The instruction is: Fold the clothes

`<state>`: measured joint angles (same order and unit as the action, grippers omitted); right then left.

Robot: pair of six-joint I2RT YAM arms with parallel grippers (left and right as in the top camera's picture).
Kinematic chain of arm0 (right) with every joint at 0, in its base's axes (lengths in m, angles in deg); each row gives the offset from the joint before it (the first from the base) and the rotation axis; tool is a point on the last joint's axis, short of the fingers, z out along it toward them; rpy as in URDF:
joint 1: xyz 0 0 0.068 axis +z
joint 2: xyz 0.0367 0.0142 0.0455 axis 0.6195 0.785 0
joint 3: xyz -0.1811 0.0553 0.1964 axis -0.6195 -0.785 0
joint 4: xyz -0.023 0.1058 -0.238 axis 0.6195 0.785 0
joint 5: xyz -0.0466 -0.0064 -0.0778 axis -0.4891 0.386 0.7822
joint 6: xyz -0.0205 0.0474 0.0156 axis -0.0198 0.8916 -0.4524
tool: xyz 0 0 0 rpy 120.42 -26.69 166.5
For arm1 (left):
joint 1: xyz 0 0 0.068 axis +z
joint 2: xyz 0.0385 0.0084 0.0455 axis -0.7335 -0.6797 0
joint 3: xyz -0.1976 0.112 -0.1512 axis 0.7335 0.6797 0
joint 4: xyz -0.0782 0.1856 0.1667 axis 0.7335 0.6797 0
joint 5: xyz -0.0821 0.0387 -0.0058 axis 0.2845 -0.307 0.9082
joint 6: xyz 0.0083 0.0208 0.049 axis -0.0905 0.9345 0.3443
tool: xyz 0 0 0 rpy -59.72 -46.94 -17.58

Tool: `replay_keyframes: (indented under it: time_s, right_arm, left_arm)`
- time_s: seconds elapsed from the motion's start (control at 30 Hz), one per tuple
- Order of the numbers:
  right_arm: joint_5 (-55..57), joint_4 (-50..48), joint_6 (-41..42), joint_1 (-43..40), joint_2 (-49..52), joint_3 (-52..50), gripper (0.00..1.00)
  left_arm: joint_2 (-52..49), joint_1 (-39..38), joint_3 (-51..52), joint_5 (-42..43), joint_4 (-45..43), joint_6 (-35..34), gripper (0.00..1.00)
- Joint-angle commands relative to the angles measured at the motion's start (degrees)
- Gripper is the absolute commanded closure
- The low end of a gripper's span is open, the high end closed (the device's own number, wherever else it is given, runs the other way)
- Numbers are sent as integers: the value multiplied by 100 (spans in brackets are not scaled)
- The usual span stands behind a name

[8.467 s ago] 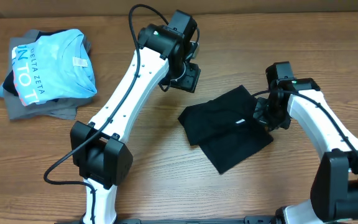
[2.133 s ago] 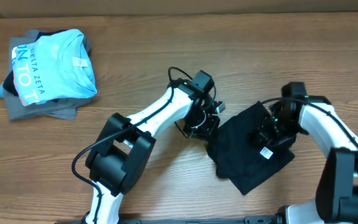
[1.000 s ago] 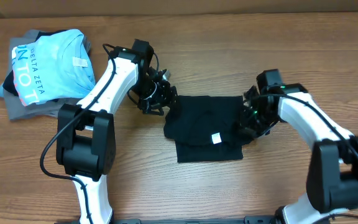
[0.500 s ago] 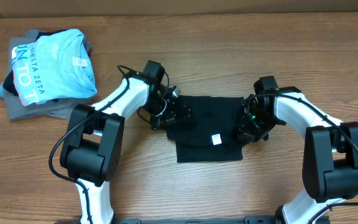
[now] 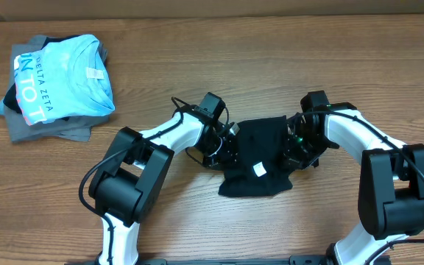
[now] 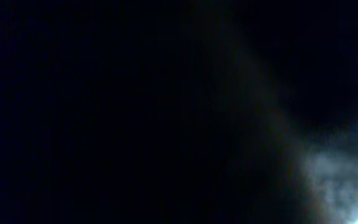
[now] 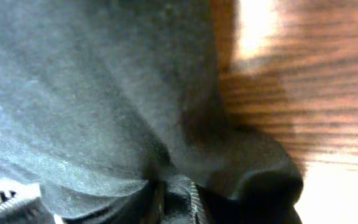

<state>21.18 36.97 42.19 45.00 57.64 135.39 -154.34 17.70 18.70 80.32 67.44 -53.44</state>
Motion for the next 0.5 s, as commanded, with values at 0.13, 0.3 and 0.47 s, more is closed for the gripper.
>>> replay_keyframes:
  time_s: [0.13,0.3,0.47]
  right_arm:
    - [24,704,-35,-203,-236,442,83]
    - [-79,1093,-72,-330,-973,1038,82]
    - [-76,1169,-70,-332,-1488,1504,76]
  left_arm:
    - [7,688,-415,-186,892,717,96]
    - [188,1510,-1856,-879,2647,1832,96]
    - [199,2321,-3838,-1561,3851,2549,96]
